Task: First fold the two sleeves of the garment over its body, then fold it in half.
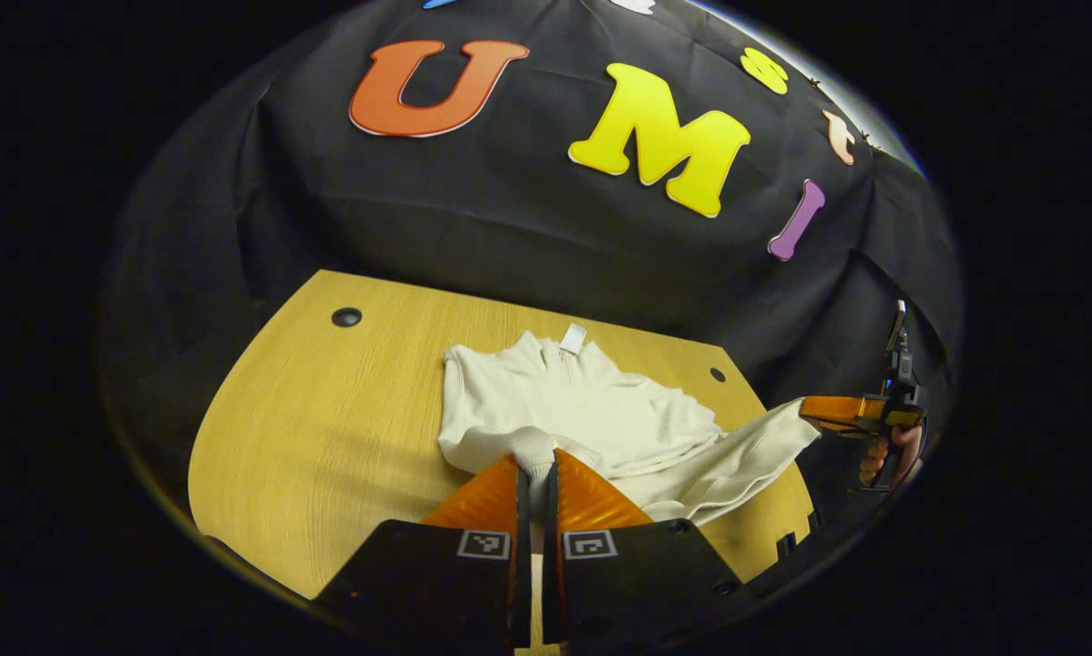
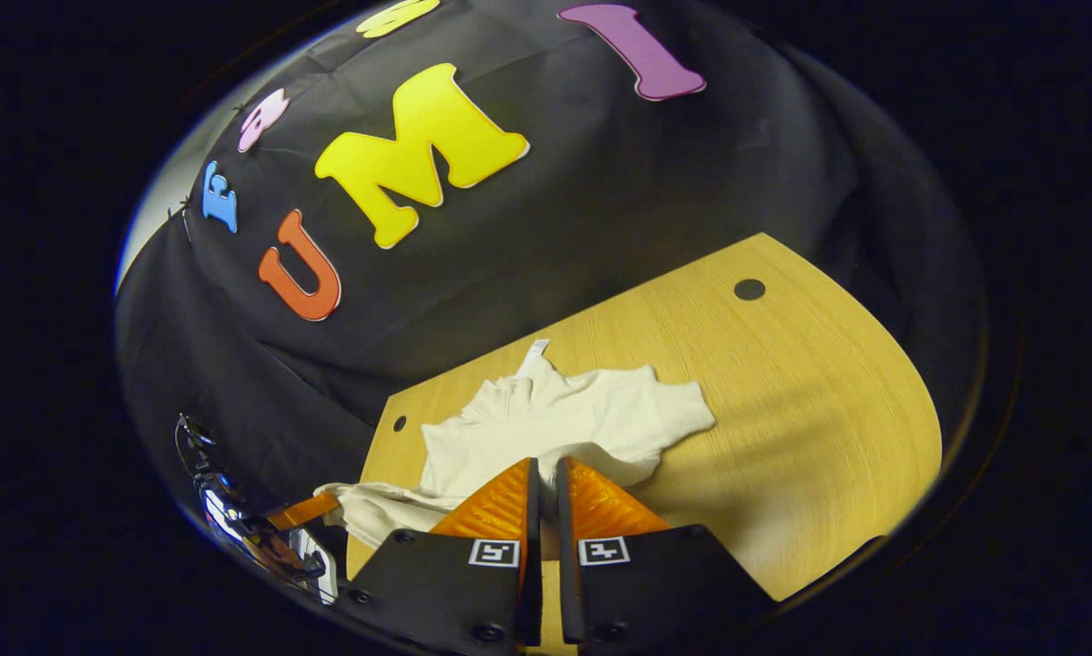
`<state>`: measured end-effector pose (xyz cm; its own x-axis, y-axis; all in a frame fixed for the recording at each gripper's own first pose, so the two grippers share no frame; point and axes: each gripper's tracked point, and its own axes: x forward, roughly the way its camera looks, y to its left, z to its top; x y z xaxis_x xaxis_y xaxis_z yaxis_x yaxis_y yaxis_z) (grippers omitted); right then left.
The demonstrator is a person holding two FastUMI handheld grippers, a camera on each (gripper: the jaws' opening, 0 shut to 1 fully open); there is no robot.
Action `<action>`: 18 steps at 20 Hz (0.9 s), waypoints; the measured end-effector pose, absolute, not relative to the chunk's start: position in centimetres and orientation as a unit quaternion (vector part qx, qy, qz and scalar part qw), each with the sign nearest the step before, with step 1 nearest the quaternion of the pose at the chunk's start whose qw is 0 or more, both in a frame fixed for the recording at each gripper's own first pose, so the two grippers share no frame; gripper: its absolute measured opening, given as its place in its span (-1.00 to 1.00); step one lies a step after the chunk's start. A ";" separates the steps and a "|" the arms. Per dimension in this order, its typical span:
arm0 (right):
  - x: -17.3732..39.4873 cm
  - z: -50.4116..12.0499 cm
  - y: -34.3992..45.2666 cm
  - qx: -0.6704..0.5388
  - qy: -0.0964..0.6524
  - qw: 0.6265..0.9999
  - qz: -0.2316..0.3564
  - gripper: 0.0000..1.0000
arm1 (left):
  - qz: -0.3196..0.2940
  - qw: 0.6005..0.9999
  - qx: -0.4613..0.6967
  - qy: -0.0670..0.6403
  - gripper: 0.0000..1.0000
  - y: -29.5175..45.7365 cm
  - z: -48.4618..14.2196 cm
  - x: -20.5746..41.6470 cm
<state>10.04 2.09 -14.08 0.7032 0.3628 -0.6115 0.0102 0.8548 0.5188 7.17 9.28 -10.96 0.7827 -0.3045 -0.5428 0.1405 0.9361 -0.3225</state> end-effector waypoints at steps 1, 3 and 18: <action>11.3 -13.1 2.5 0.250 0.366 0.890 0.104 -0.82 | -0.121 0.937 -0.136 0.300 -0.85 9.1 -10.1 8.6; 14.2 -11.6 2.6 0.248 0.354 0.895 0.108 -0.82 | -0.120 0.941 -0.136 0.285 -0.85 9.1 -8.4 11.4; 33.7 -25.7 1.4 0.224 0.372 0.899 0.054 -0.82 | -0.068 0.934 -0.090 0.339 -0.86 10.9 -21.1 31.2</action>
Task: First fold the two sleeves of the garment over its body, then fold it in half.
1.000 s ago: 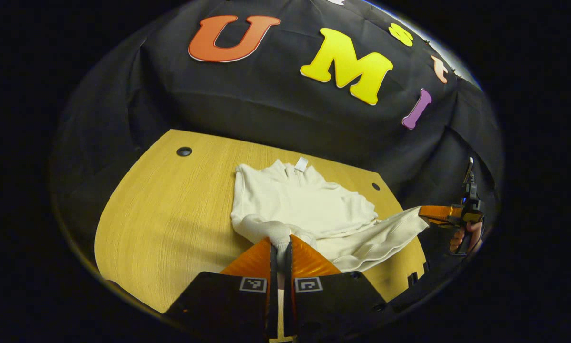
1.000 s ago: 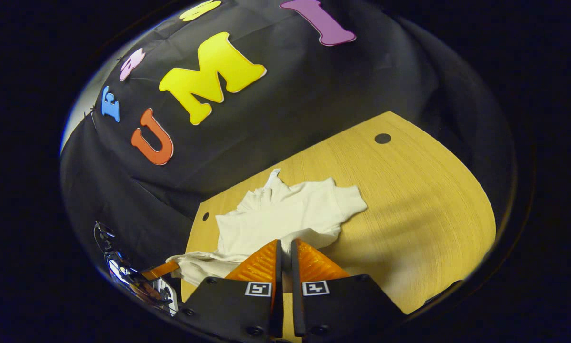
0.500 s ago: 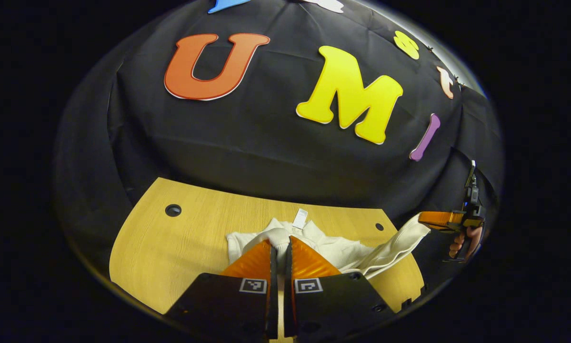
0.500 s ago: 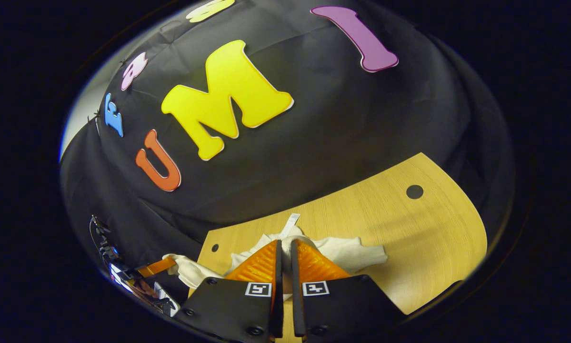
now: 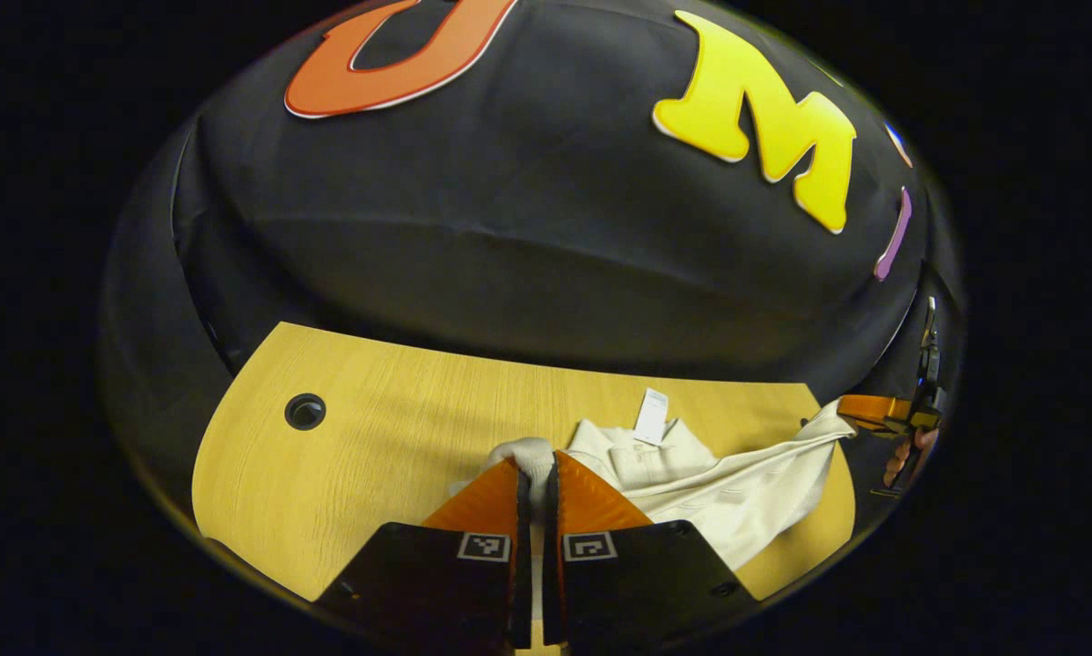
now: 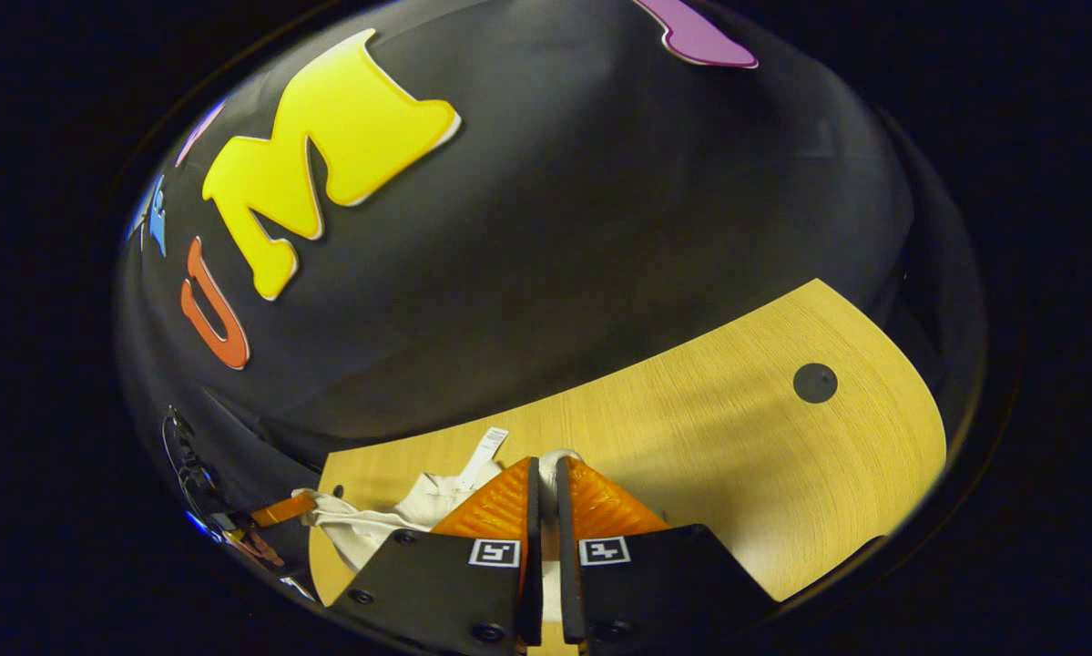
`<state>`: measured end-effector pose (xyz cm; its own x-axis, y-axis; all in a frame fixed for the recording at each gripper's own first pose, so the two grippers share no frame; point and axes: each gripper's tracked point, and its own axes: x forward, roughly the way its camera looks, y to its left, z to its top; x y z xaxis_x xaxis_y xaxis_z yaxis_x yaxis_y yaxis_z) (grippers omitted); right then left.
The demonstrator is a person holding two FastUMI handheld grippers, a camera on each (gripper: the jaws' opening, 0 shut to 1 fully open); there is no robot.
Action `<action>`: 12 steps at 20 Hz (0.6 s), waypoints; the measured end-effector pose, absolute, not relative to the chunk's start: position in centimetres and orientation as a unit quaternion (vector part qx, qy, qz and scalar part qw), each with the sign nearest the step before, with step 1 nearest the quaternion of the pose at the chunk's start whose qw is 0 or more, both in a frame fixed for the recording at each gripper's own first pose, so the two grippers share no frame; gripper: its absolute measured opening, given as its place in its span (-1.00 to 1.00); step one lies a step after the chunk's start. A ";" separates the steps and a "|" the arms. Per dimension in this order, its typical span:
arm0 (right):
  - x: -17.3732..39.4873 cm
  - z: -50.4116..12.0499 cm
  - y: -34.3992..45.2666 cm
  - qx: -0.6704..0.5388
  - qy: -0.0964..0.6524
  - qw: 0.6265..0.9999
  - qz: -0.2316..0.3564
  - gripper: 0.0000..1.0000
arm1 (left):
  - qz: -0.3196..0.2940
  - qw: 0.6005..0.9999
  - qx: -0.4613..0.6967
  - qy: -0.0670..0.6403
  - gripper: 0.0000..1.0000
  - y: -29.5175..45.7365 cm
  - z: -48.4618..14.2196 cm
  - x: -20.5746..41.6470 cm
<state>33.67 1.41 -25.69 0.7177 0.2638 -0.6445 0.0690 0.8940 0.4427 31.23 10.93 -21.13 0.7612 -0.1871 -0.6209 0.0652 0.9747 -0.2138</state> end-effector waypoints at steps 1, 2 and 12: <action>34.5 -27.1 1.7 0.217 0.375 0.900 0.052 -0.82 | -0.066 0.934 -0.083 0.343 -0.86 10.9 -22.9 32.3; 35.2 -28.6 1.8 0.209 0.378 0.900 0.048 -0.81 | -0.064 0.933 -0.075 0.346 -0.86 10.8 -24.1 33.0; 36.4 -35.0 2.1 0.185 0.401 0.897 0.001 -0.89 | -0.060 0.937 -0.063 0.339 -0.12 10.3 -27.1 35.0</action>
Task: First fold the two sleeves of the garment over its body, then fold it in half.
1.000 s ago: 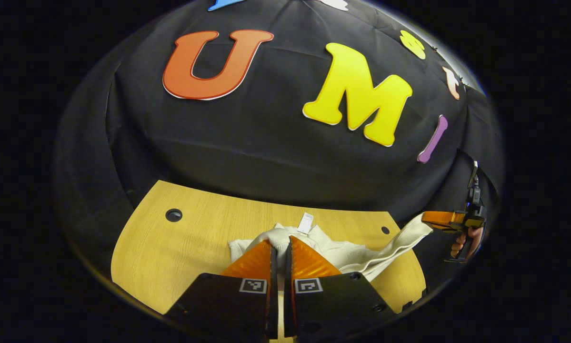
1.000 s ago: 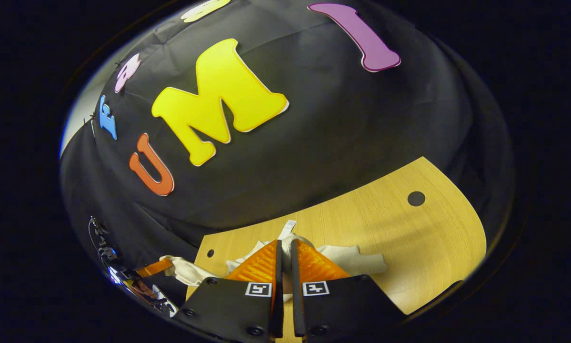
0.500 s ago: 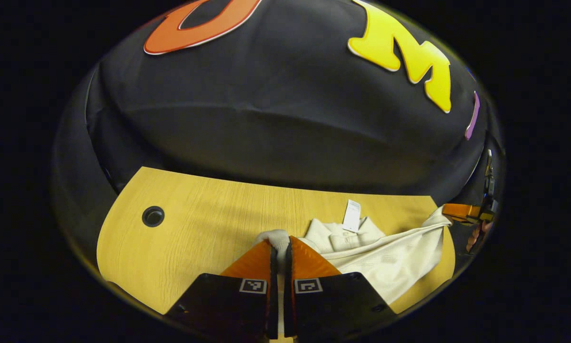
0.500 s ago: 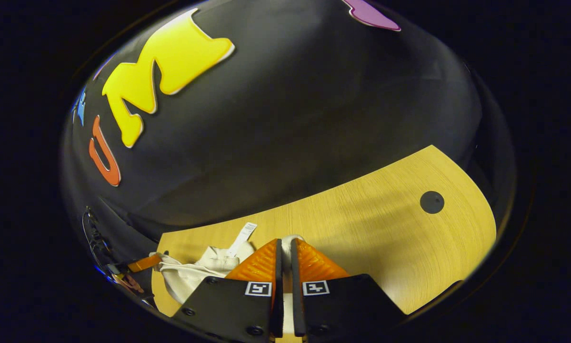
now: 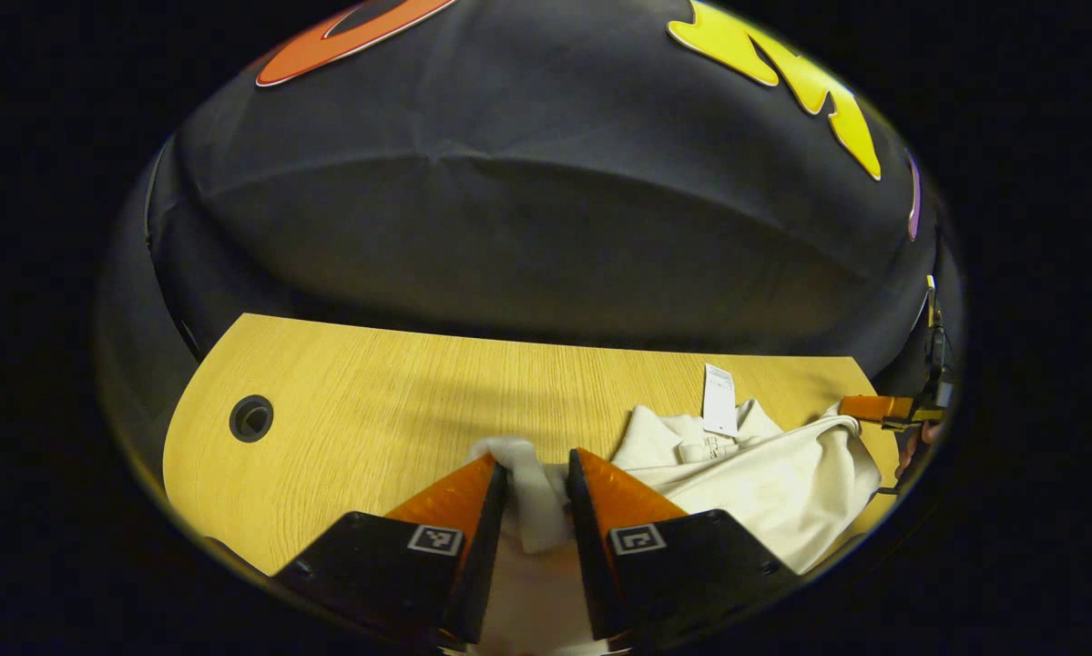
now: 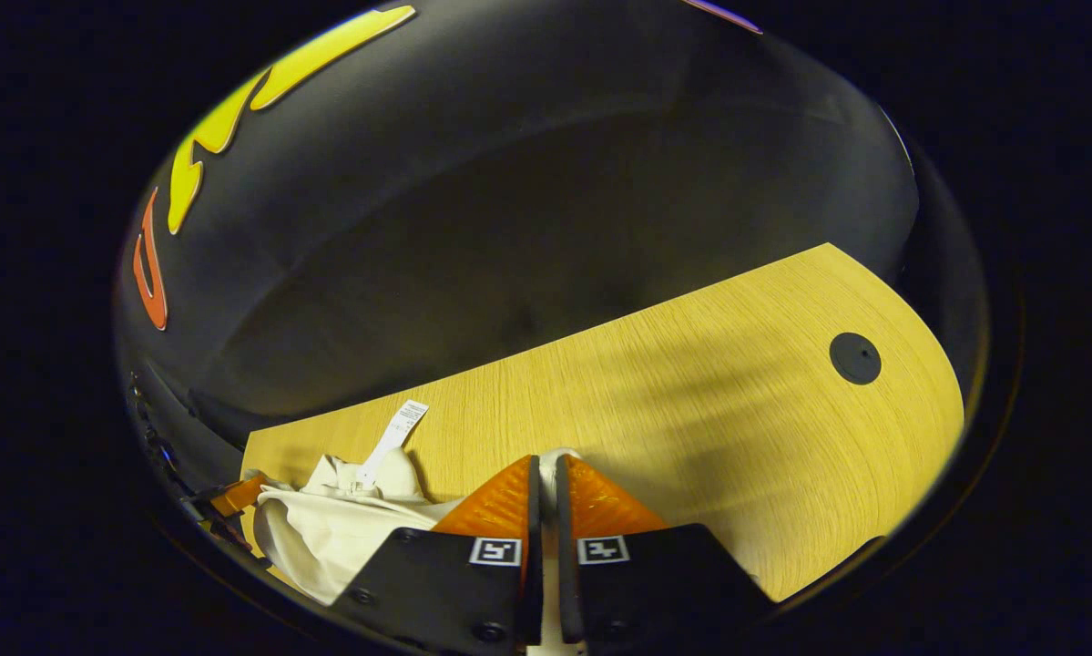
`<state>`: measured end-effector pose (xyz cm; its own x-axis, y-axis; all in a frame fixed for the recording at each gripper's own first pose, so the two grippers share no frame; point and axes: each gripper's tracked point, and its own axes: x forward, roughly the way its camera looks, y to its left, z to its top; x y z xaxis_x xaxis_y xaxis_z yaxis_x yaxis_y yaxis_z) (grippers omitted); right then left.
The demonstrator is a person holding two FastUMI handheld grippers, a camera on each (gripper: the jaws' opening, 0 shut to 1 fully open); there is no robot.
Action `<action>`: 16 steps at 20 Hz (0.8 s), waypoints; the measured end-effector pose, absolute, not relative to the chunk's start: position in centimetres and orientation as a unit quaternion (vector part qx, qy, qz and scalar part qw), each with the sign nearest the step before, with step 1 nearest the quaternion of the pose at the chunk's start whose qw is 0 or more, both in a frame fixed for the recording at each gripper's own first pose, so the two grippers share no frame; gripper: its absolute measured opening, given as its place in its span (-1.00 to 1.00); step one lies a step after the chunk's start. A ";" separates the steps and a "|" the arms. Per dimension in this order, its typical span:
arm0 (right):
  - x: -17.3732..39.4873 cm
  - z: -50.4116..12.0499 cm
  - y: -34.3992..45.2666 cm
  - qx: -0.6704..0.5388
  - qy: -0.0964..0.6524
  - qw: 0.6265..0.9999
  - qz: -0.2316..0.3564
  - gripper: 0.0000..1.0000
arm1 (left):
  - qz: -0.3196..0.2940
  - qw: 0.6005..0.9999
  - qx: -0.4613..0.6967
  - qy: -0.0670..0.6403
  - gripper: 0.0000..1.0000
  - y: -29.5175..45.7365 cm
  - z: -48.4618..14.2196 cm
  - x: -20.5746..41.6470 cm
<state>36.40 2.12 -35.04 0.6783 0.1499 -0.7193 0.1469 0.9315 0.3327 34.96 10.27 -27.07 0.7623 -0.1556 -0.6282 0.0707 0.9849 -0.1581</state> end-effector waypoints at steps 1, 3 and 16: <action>36.6 -34.9 1.9 0.179 0.399 0.899 -0.004 -0.76 | -0.061 0.939 -0.067 0.331 0.19 10.4 -26.5 35.1; 36.6 -34.2 2.1 0.176 0.394 0.902 -0.003 -0.63 | -0.039 0.952 -0.051 0.299 0.46 11.9 -24.5 35.9; 26.7 -16.2 -3.5 0.137 0.255 0.957 -0.025 0.73 | 0.058 0.984 -0.048 0.163 0.96 19.2 -6.4 27.6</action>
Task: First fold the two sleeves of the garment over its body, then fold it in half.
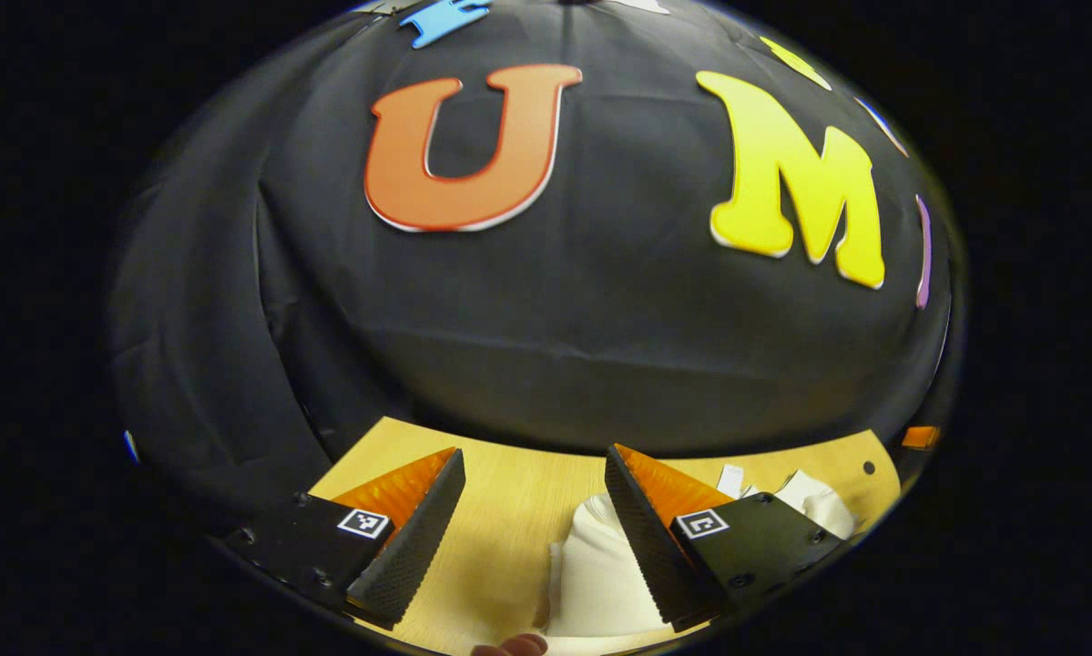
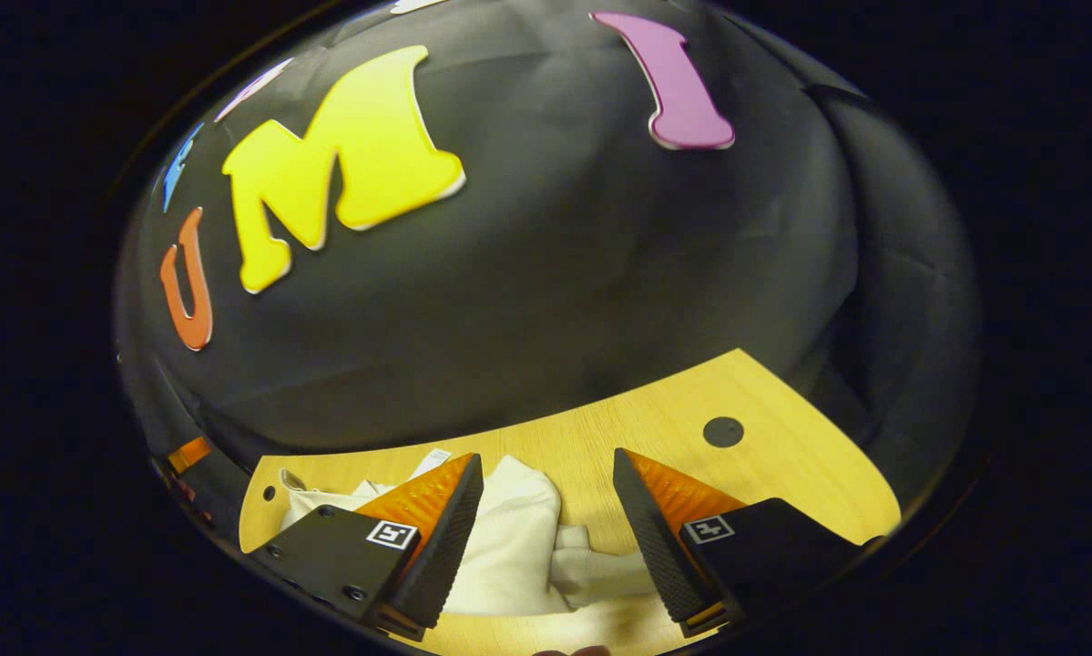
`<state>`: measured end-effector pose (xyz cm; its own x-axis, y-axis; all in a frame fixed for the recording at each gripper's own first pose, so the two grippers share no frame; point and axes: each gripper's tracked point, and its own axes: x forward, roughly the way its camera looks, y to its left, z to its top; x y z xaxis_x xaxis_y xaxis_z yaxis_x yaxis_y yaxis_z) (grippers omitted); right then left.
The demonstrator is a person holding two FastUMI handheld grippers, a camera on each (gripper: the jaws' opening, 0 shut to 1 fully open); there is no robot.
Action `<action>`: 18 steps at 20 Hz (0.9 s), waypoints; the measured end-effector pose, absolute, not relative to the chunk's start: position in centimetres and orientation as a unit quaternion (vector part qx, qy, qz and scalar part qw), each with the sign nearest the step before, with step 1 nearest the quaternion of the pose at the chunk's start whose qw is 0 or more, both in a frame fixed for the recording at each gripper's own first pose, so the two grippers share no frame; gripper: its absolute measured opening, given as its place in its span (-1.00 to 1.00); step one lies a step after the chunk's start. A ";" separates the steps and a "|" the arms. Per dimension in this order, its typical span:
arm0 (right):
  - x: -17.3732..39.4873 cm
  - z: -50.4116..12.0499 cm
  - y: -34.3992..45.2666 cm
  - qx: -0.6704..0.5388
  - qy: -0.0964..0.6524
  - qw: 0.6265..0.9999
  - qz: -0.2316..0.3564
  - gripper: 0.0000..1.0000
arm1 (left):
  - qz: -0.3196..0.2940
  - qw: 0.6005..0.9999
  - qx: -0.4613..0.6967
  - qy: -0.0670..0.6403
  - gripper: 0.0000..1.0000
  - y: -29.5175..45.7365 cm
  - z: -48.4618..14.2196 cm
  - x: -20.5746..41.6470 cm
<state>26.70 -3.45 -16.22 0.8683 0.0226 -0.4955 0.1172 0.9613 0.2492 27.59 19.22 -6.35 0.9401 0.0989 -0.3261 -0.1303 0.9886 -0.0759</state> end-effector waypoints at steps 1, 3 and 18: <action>25.0 -13.3 -3.5 0.131 0.235 0.963 -0.021 0.81 | 0.059 0.987 -0.046 0.145 0.96 19.1 -3.9 26.2; 21.8 -7.7 -3.2 0.116 0.187 0.976 -0.009 0.81 | 0.059 0.991 -0.044 0.112 0.96 18.1 0.9 22.8; 4.8 4.3 3.8 0.048 0.053 0.995 0.072 0.93 | -0.006 1.000 -0.003 -0.019 0.94 5.4 11.8 1.8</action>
<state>4.76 3.81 4.25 0.9841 0.1476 -0.0990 -0.1373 0.9851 0.1035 1.75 5.43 11.80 0.9992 -0.0119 0.0382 0.0121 0.9999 -0.0065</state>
